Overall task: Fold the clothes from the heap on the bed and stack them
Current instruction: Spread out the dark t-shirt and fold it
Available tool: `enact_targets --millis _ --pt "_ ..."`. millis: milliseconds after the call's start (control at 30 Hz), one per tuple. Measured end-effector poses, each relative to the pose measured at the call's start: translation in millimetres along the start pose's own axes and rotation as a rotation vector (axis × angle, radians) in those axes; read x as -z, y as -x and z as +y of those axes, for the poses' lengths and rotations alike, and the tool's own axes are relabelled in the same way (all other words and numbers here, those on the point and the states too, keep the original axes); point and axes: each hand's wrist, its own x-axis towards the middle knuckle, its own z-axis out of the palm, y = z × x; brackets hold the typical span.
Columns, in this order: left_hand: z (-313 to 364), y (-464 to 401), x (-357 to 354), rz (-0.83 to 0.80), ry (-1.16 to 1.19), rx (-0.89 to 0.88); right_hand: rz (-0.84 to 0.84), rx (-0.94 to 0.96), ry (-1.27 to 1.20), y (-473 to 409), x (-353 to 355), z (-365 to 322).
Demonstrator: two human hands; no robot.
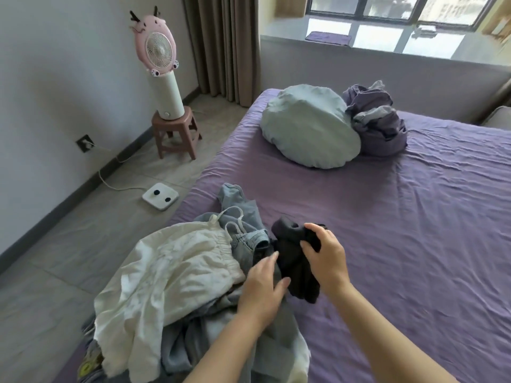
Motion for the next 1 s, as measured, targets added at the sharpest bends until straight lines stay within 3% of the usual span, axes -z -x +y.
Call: enact_targets --millis 167,300,467,567,633,800,933,1000 --pt "111 34 19 0.078 0.171 -0.148 0.061 0.124 -0.101 33 100 -67" --pt "183 67 47 0.236 0.408 -0.193 -0.008 0.155 -0.321 70 189 -100" --pt "242 118 73 0.271 0.630 -0.239 0.041 0.360 -0.044 140 273 -76" --pt "265 149 78 0.223 0.713 -0.286 -0.170 0.229 -0.162 184 284 -58" --pt "274 173 79 0.170 0.751 -0.286 -0.205 0.162 -0.270 208 285 -54" --pt "269 231 85 0.100 0.672 -0.239 -0.081 0.138 -0.283 250 299 -58" --pt "254 269 95 0.045 0.580 -0.210 -0.161 0.051 -0.510 276 318 -86" --pt "246 284 98 0.050 0.423 -0.219 -0.182 0.005 -0.600 284 324 -107"
